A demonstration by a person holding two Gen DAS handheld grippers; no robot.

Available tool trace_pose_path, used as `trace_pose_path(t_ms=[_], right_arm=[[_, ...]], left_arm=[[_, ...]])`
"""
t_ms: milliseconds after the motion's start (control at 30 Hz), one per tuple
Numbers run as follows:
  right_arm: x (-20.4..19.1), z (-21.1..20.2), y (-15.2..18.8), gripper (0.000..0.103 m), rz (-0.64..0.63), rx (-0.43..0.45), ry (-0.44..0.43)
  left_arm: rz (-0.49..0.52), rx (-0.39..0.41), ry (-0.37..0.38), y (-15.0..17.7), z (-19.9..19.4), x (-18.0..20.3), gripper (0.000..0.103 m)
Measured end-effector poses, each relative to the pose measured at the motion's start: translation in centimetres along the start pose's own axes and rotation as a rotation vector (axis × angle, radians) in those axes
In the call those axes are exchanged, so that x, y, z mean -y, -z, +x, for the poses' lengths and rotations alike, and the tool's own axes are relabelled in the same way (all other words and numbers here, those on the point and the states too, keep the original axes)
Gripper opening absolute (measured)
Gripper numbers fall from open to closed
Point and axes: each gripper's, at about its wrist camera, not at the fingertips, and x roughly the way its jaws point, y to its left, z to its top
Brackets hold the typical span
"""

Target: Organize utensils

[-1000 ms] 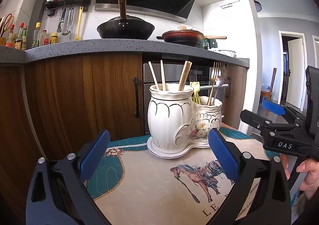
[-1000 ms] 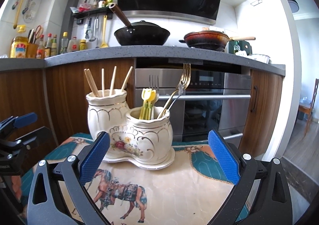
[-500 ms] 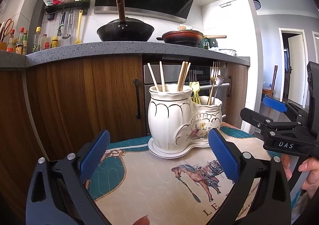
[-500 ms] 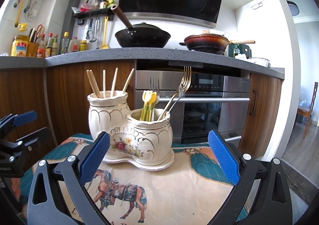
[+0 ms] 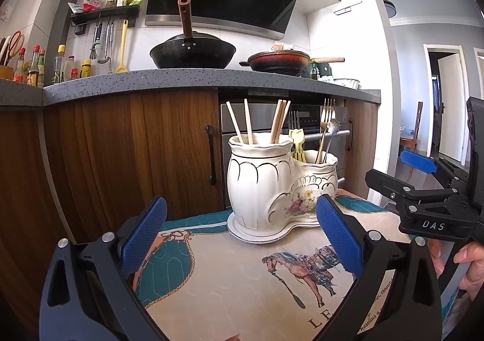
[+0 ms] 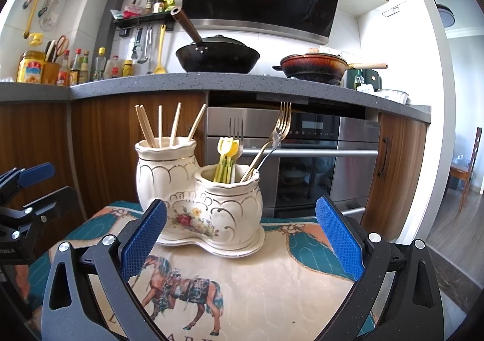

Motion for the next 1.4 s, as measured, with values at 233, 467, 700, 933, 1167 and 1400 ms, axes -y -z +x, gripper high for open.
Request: trace_pose_path(t_ms=[233, 467, 700, 933, 1167, 1400], right_arm=[[-0.09, -0.03, 0.07, 0.098, -0.002, 0.0, 0.0], [-0.08, -0.16, 0.11, 0.098, -0.005, 0.0, -0.001], [-0.09, -0.12, 0.12, 0.098, -0.004, -0.001, -0.002], [-0.13, -0.12, 0.13, 0.098, -0.005, 0.0, -0.002], [-0.08, -0.23, 0.11, 0.098, -0.006, 0.003, 0.005], [-0.07, -0.2, 0.1, 0.098, -0.008, 0.005, 0.004]], left_arm=[[-0.003, -0.005, -0.002, 0.05, 0.15, -0.09, 0.097], [-0.006, -0.01, -0.008, 0.02, 0.27, -0.17, 0.097], [-0.005, -0.01, -0.01, 0.03, 0.27, -0.19, 0.097], [-0.006, -0.013, -0.008, 0.04, 0.31, -0.19, 0.097], [-0.005, -0.013, -0.008, 0.04, 0.35, -0.2, 0.097], [-0.005, -0.012, -0.01, 0.05, 0.36, -0.23, 0.097]])
